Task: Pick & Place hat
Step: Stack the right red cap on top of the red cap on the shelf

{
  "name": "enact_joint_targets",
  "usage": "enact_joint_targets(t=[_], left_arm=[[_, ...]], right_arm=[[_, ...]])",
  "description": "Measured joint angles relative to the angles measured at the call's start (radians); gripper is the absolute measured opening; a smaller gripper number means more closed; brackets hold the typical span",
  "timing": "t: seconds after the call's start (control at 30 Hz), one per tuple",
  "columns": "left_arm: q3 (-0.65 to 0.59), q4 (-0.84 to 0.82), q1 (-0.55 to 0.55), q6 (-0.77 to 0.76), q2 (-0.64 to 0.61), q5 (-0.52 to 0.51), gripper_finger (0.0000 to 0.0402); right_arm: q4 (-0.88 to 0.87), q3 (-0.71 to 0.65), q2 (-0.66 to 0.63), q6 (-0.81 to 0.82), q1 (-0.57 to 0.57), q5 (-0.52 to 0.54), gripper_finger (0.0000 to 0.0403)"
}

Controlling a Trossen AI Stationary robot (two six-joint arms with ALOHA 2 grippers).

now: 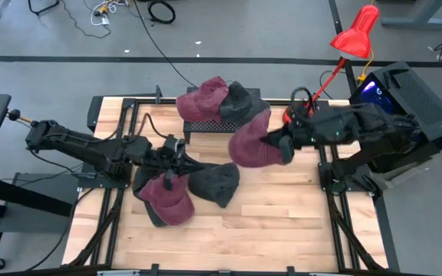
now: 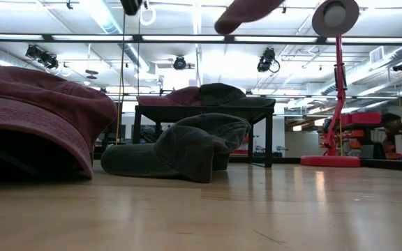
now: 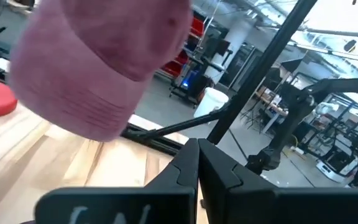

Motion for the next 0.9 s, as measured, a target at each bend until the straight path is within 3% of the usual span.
enact_joint_targets(t=[0.2, 0.57, 0.9], left_arm=[[0.000, -0.045, 0.000, 0.032, -0.104, -0.022, 0.0004], [0.000, -0.281, 0.000, 0.034, -0.282, -0.076, 0.0003], [0.000, -0.368, 0.000, 0.072, -0.328, -0.090, 0.0005]], right_arm=[[0.069, 0.003, 0.000, -0.088, -0.139, -0.051, 0.0046], [0.319, 0.002, 0.036, -0.167, -0.358, -0.165, 0.0046], [0.580, 0.002, 0.175, -0.168, -0.499, -0.321, 0.0046]])
